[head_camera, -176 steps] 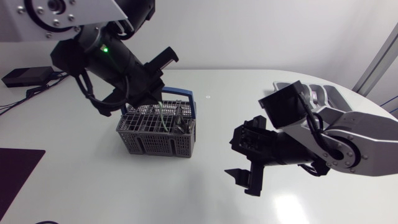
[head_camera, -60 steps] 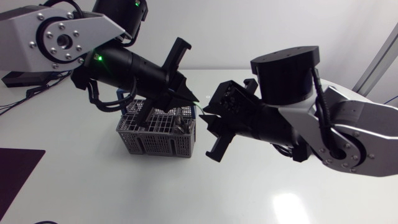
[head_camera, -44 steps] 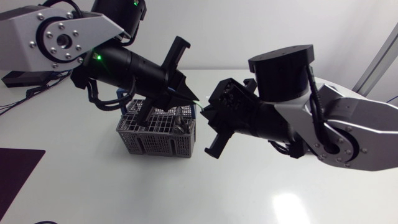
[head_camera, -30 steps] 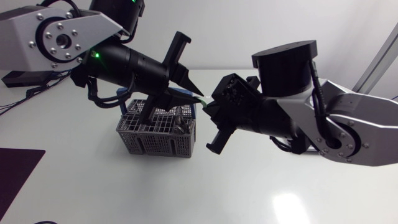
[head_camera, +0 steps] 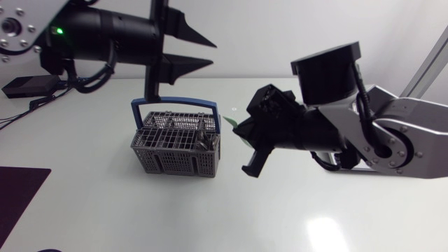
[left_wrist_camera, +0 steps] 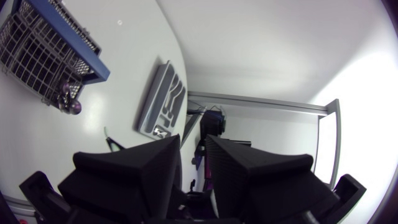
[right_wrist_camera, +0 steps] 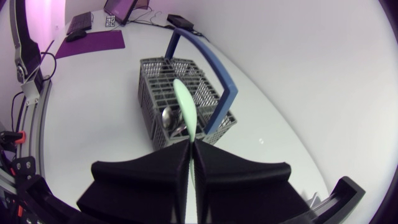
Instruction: Unload the cutlery basket into the drawer organizer.
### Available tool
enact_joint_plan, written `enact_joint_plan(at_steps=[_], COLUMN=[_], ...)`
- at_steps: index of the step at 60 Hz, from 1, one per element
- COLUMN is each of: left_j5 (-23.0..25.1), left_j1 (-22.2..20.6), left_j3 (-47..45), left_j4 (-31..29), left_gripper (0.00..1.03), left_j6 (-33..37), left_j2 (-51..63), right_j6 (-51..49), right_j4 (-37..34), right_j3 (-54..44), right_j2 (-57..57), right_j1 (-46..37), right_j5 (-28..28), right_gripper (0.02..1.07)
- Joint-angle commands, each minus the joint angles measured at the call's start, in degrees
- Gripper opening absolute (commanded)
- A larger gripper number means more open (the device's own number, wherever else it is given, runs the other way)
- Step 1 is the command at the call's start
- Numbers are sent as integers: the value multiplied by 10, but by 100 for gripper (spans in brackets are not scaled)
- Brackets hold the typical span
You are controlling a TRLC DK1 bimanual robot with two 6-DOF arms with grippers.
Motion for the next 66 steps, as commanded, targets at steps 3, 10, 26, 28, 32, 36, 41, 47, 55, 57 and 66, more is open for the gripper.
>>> enact_joint_plan(at_steps=[3,10,26,28,32,36,41,47,55,57,66], left_j5=[1,3,-4,-22,-63,-79,-115,-170,-210,-215,-251], left_j1=[4,4,21,18,22,24,18,2,-16,-20,-45], left_j3=[11,12,24,24,17,5,-3,-27,-46,-47,-61], left_j4=[25,36,-39,-64,-112,-141,-182,-198,-211,-214,-229], left_gripper=[36,36,35,35,35,35,35,33,33,33,33], left_j6=[-30,-33,15,41,101,141,205,260,299,305,337], left_j2=[-30,-43,-44,-42,-36,-29,-21,-19,-14,-12,3], right_j6=[-11,-16,-52,-61,-85,-109,-141,-186,-267,-290,-411], right_j4=[-8,-14,-39,-48,-66,-82,-104,-131,-174,-185,-247], right_j3=[-27,-38,-63,-63,-66,-67,-66,-63,-53,-47,-5], right_j2=[-9,-24,-64,-69,-76,-82,-85,-87,-82,-78,-29], right_j1=[-8,-22,-109,-127,-170,-210,-259,-315,-392,-414,-526], right_j5=[-8,-14,-55,-66,-93,-120,-146,-174,-201,-210,-242], right_gripper=[8,8,8,8,8,8,8,8,8,8,8])
